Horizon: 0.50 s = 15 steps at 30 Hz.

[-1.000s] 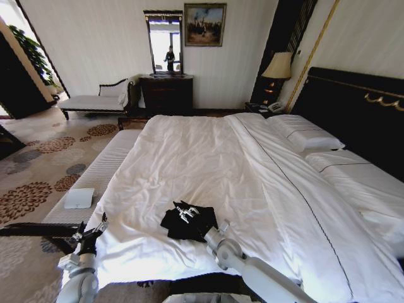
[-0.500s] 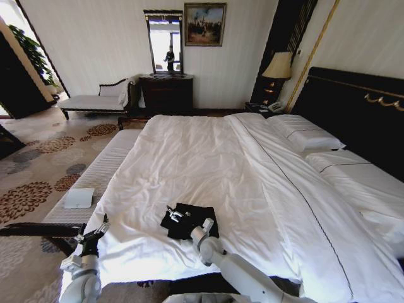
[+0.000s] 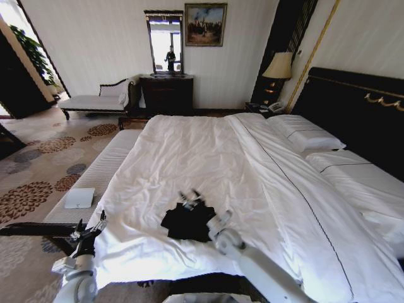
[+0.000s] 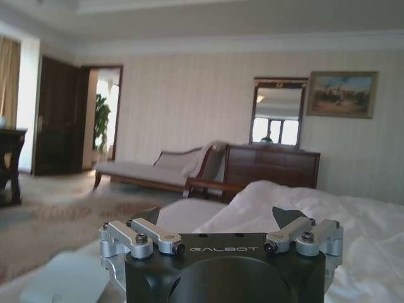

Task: Fold the clothes on the bed.

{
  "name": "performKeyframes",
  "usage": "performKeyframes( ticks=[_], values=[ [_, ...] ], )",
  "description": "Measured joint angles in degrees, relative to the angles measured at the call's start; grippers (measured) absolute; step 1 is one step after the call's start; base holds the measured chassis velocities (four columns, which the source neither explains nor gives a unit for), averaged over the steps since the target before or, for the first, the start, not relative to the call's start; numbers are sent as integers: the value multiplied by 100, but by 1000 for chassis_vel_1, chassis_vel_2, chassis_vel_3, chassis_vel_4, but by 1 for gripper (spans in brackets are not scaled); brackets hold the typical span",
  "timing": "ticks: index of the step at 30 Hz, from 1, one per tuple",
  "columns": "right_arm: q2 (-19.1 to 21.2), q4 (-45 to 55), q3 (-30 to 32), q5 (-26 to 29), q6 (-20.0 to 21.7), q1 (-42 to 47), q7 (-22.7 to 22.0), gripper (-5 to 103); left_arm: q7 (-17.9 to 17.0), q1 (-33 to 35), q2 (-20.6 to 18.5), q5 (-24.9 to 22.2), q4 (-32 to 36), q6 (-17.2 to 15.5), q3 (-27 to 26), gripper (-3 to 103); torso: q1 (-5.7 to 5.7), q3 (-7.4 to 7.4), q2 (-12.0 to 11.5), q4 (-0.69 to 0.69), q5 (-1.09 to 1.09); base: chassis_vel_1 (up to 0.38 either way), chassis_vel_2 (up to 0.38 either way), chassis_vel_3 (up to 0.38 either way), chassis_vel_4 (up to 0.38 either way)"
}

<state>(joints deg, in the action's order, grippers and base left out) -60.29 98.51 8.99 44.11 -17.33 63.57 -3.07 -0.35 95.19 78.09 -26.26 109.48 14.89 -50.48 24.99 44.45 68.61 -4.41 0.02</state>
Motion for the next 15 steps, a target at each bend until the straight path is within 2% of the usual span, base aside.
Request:
performKeyframes(
  ticks=[1,2,3,4,5,6,7,10,11,13,15],
  values=[
    [22,175,788,-668,-41,454,-40,100,3,-96,29,356,36,347,85,100,0,0,0,-2,0,0,0,0,0],
    [22,175,788,-668,-41,454,-40,100,3,-96,29,356,36,347,85,100,0,0,0,-2,0,0,0,0,0],
    [1,276,1091,-862,-36,663,-49,100,25,-131,41,468,60,453,124,100,0,0,0,-1,0,0,0,0,0],
    [-140,554,1833,-1263,-2,1257,-59,100,120,-189,69,614,184,647,274,100,0,-1,0,-5,-2,0,0,0,0],
    [-268,686,2164,-1435,23,1536,-62,100,154,-193,79,626,256,659,349,100,0,-1,0,-6,-1,0,0,0,0],
    [-268,686,2164,-1435,23,1536,-62,100,154,-193,79,626,256,659,349,100,0,-1,0,-6,-1,0,0,0,0],
    [-524,885,2589,-1660,43,1925,-71,100,205,-182,102,639,391,632,482,100,-1,-1,0,-5,-1,0,0,0,0],
    [-1120,1327,3250,-2072,-2,2654,-154,100,238,30,184,594,864,333,831,100,-1,-1,0,-6,-1,0,0,0,0],
    [-1120,1327,3250,-2072,-2,2654,-154,100,238,30,184,594,864,333,831,100,-1,-1,0,-6,-1,0,0,0,0],
    [-1408,1718,3450,-2373,-14,3026,-257,100,124,377,284,588,1354,-26,976,100,-1,-1,0,-2,-2,0,0,0,0],
    [-1599,2142,3629,-2707,61,3373,-404,100,-248,672,279,672,1906,-569,1093,100,-1,-1,1,4,-1,0,0,0,0]
  ],
)
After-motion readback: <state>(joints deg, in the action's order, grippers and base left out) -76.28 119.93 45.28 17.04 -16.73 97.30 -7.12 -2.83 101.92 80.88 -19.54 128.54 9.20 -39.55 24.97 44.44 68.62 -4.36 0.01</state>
